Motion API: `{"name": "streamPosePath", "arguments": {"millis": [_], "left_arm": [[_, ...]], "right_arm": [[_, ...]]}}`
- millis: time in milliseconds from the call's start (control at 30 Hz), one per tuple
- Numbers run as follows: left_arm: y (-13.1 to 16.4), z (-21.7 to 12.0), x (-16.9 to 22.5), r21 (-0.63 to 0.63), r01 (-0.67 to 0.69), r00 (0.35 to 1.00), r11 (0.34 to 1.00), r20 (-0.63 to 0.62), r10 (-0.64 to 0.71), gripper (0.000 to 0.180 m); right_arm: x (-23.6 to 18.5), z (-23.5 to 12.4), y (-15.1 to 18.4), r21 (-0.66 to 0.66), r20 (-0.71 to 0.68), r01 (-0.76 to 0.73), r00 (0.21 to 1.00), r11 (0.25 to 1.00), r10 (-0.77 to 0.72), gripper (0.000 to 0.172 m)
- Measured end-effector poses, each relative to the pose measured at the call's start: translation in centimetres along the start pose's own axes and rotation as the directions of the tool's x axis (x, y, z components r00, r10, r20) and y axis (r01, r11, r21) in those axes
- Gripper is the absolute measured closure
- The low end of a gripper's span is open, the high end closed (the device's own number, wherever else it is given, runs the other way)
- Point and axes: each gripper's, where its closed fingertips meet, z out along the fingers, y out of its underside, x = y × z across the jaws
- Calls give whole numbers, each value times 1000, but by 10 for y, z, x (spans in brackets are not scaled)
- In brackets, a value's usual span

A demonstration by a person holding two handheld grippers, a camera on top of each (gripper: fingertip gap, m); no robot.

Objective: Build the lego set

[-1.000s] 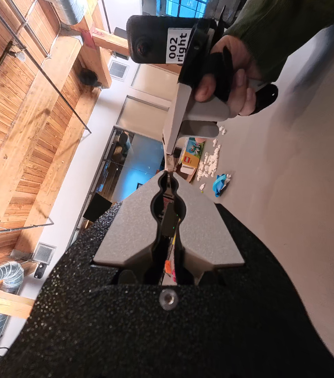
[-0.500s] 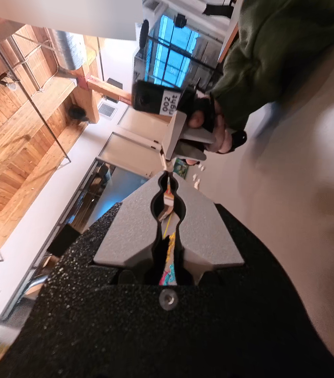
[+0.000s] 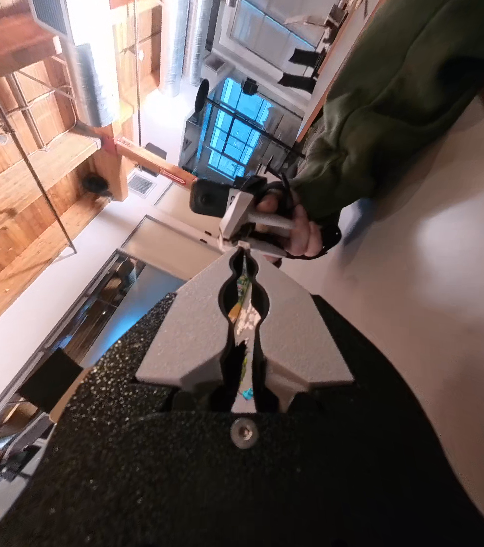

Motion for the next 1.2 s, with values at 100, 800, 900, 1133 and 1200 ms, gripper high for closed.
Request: {"name": "streamPosePath", "arguments": {"millis": [100,800,900,1133,1200], "left_arm": [[9,-1,-9,-39,35,999,999,43,-33,180],[8,-5,-13,-18,48,997,999,60,-47,180],[7,-5,-12,-13,58,997,998,55,-57,180],[7,-6,-12,-13,65,996,998,56,-64,180],[7,-6,-12,-15,60,997,998,58,-59,180]], "right_arm": [[1,-5,-7,19,-31,31,999,999,-31,168],[9,3,1,-5,-77,39,996,999,-39,165],[9,4,1,-3,-73,33,997,999,-33,165],[9,5,0,5,-78,43,996,999,-43,165],[8,5,-1,-1,-85,76,993,997,-76,166]]}}
